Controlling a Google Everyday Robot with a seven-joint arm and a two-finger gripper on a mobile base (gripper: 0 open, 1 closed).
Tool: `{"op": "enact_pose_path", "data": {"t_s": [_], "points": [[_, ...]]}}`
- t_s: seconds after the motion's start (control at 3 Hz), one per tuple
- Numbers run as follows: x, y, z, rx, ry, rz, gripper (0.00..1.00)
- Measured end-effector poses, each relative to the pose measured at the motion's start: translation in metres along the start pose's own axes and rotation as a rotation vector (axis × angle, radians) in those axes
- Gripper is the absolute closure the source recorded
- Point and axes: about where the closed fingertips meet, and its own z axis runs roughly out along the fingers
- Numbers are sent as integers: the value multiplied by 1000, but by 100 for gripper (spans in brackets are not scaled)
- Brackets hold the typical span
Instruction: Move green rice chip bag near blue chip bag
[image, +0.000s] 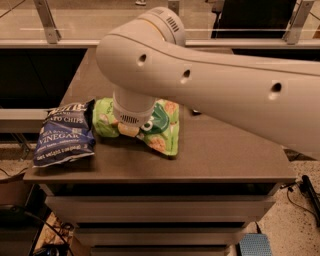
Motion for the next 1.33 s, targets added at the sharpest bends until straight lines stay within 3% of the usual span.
{"op": "enact_pose_path", "data": {"t_s": [0.33,1.33], "points": [[11,9,2,4,-38,28,82],[9,9,-1,10,-42,26,13]]}}
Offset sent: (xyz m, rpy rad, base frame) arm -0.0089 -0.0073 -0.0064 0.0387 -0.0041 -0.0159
